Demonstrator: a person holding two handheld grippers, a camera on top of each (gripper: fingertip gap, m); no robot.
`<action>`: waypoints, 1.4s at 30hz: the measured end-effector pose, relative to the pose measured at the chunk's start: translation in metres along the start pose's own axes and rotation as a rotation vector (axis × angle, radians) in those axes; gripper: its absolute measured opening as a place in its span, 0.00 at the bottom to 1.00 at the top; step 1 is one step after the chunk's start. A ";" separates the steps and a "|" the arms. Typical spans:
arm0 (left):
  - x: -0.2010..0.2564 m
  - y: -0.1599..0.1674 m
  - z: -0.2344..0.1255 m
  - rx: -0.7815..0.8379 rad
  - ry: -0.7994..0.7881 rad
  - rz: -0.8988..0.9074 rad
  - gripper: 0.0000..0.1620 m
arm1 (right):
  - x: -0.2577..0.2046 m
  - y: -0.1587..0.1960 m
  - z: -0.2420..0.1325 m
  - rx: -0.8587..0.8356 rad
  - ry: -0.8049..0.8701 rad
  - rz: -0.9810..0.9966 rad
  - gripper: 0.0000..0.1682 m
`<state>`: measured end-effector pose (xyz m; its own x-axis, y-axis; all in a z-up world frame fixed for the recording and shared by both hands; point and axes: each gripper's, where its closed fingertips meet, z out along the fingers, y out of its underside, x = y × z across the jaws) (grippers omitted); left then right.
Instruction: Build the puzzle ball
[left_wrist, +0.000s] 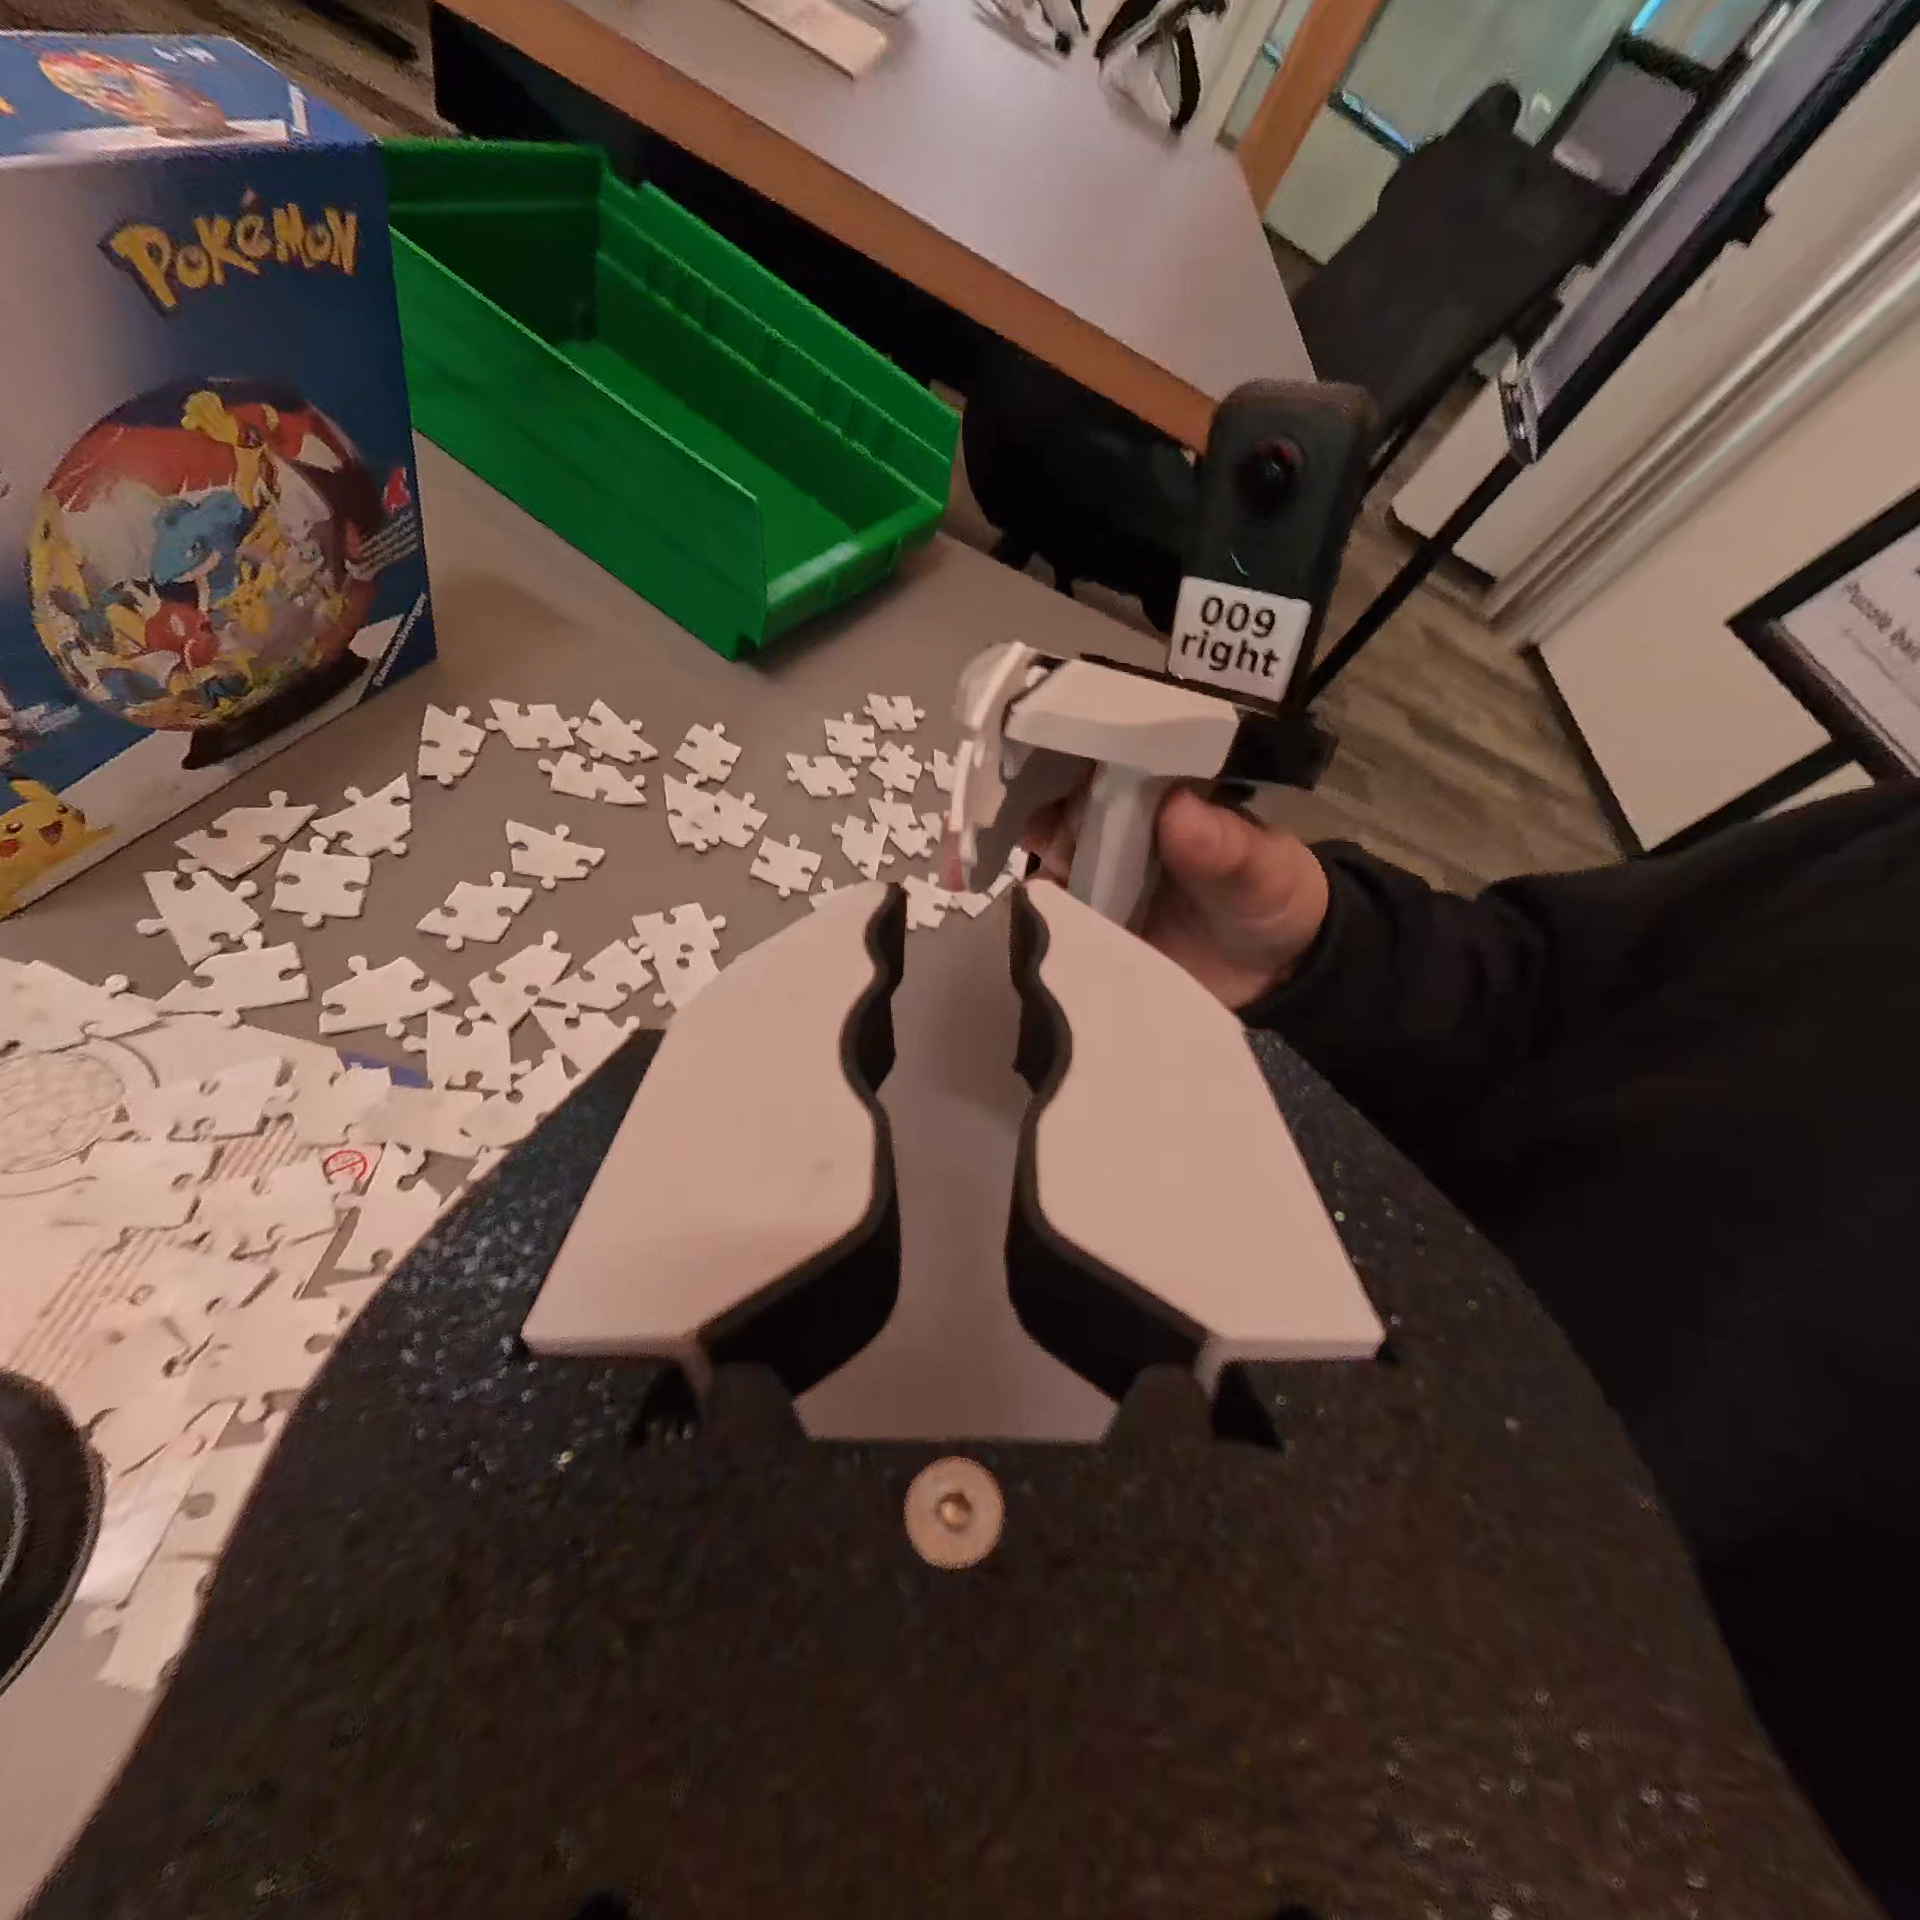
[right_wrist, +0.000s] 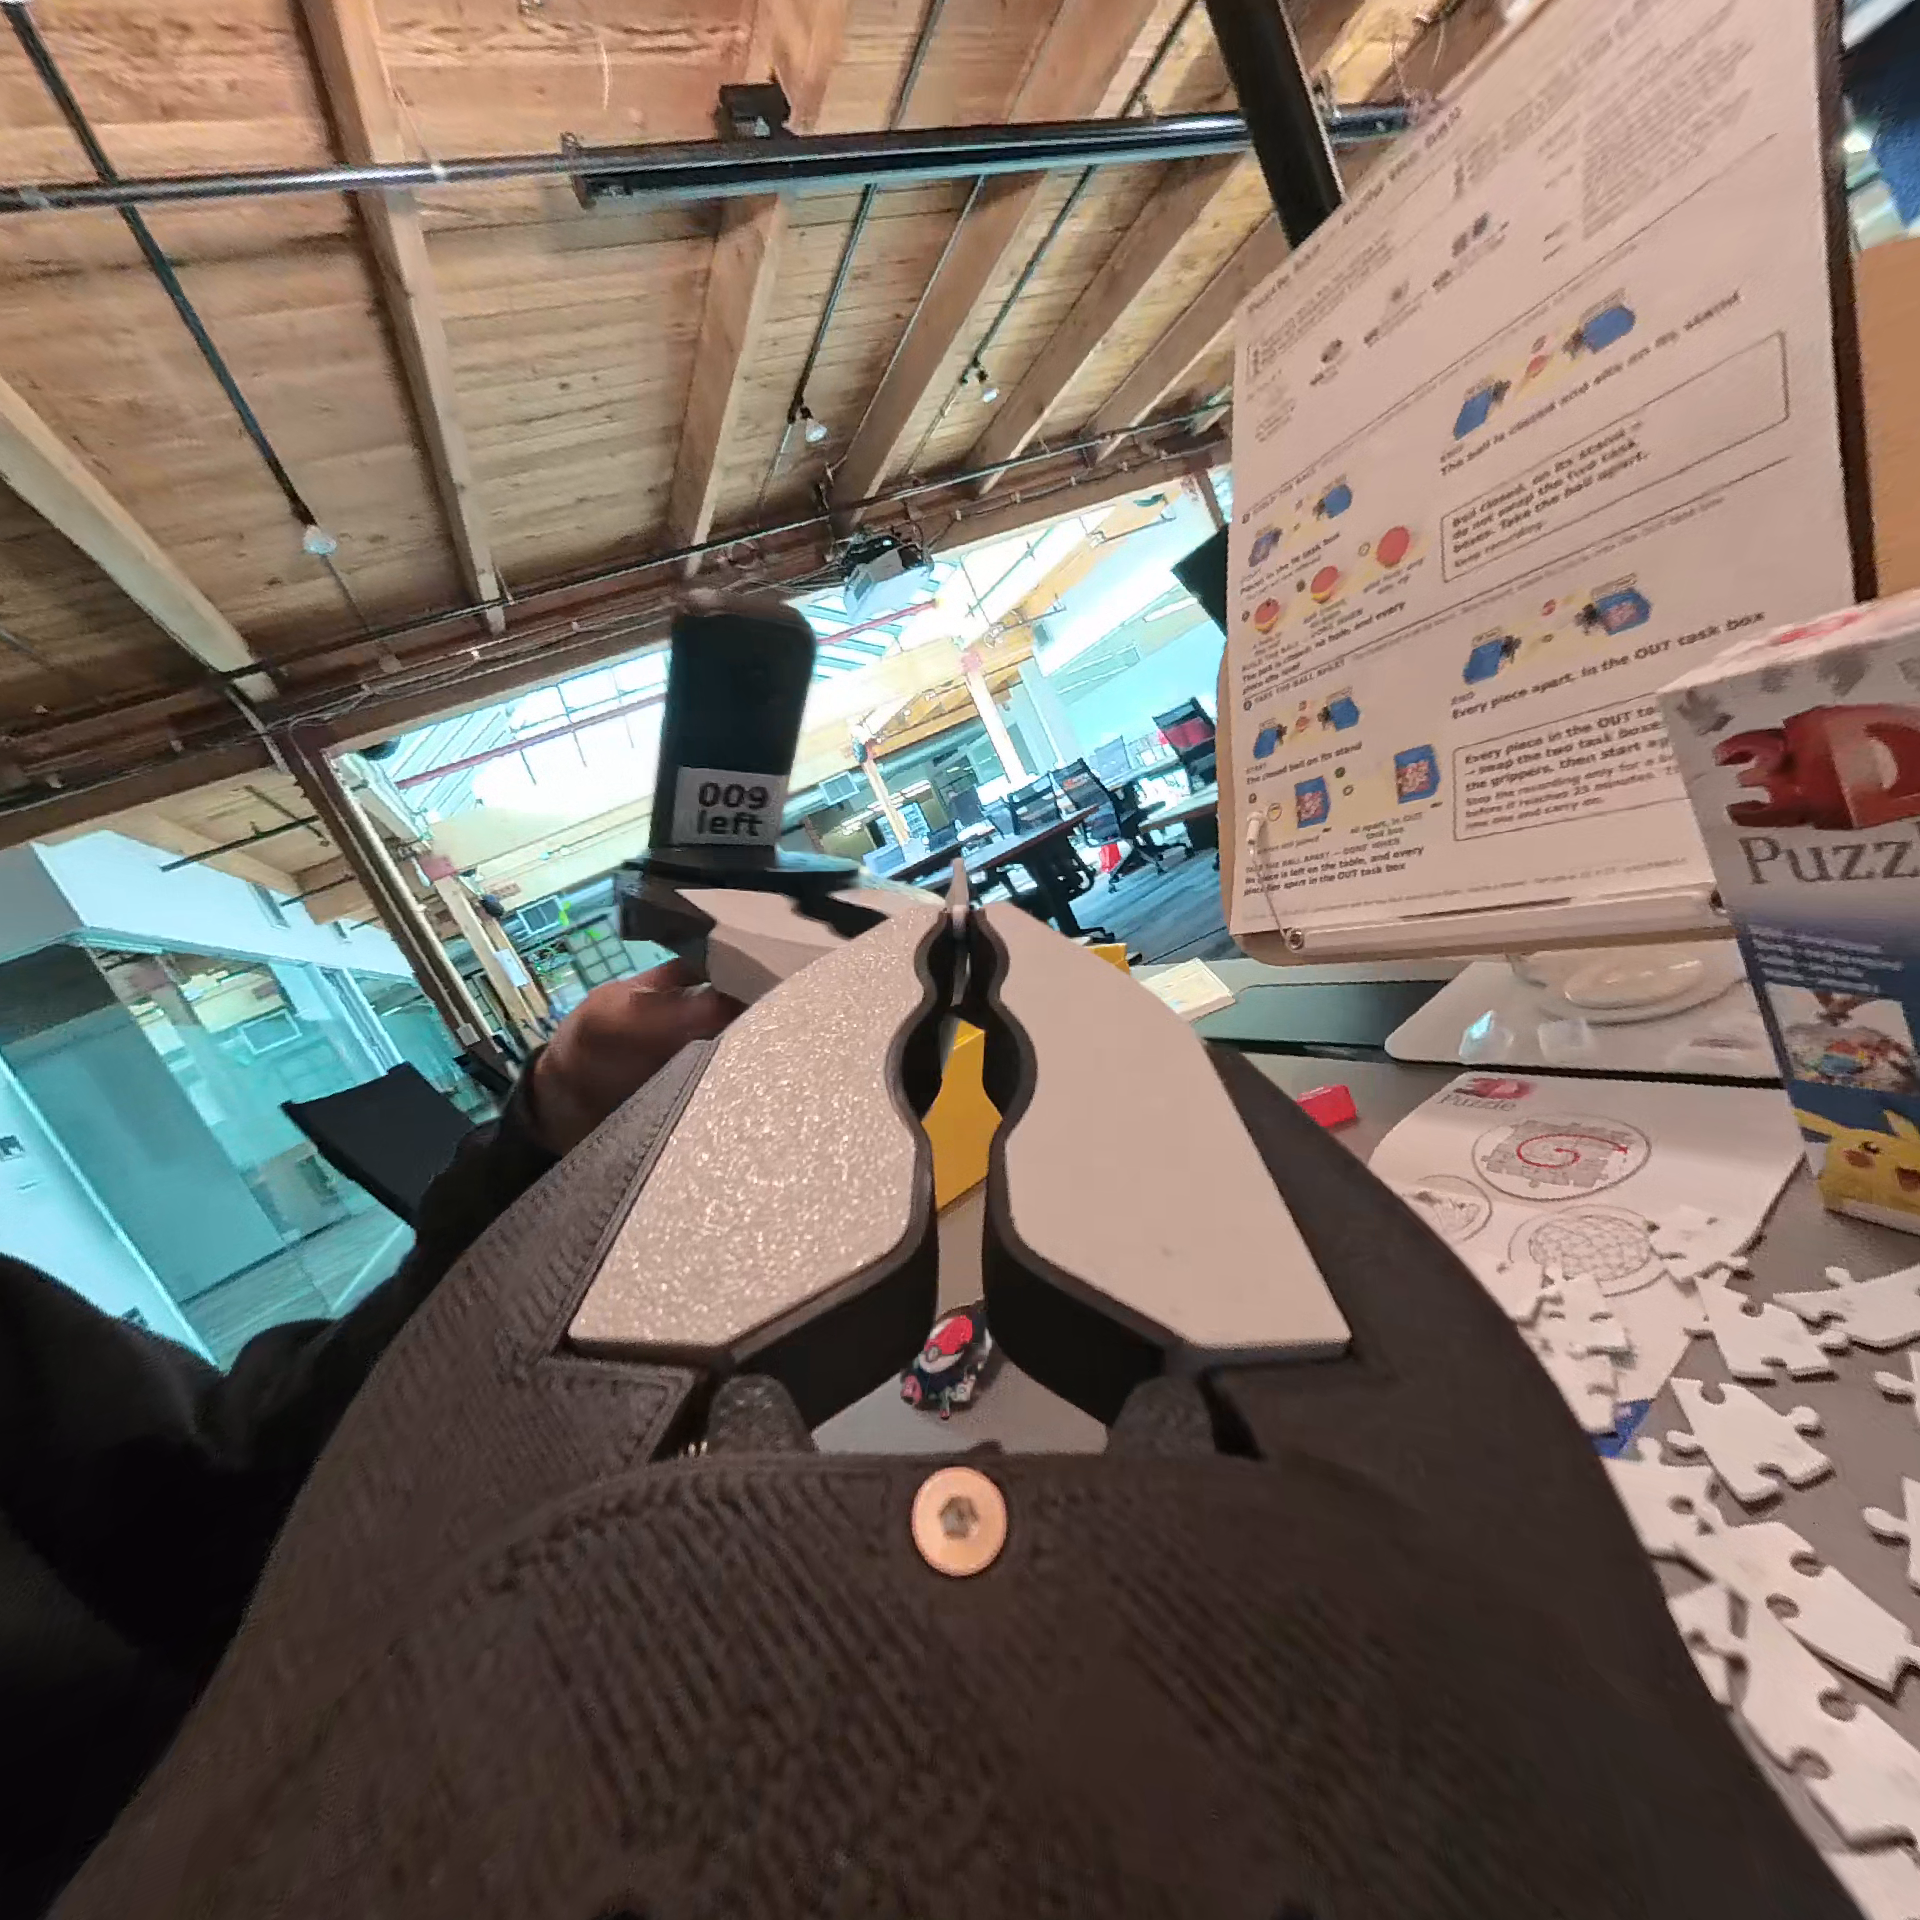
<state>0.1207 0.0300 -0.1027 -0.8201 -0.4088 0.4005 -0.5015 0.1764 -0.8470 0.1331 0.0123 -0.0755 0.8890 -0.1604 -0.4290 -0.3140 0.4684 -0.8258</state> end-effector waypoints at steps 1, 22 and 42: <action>-0.001 -0.001 0.004 0.011 -0.001 -0.007 0.11 | -0.002 -0.002 -0.002 -0.002 -0.014 -0.009 0.01; 0.013 -0.023 0.035 0.147 0.071 0.059 0.01 | 0.008 -0.010 -0.028 -0.056 0.057 -0.190 0.01; 0.012 -0.030 0.044 0.162 0.008 0.153 0.00 | 0.020 -0.027 -0.048 -0.004 0.122 -0.217 0.01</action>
<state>0.1382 -0.0193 -0.0883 -0.8855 -0.3814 0.2653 -0.3209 0.0890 -0.9429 0.1440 -0.0453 -0.0791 0.8889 -0.3605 -0.2826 -0.1218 0.4086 -0.9045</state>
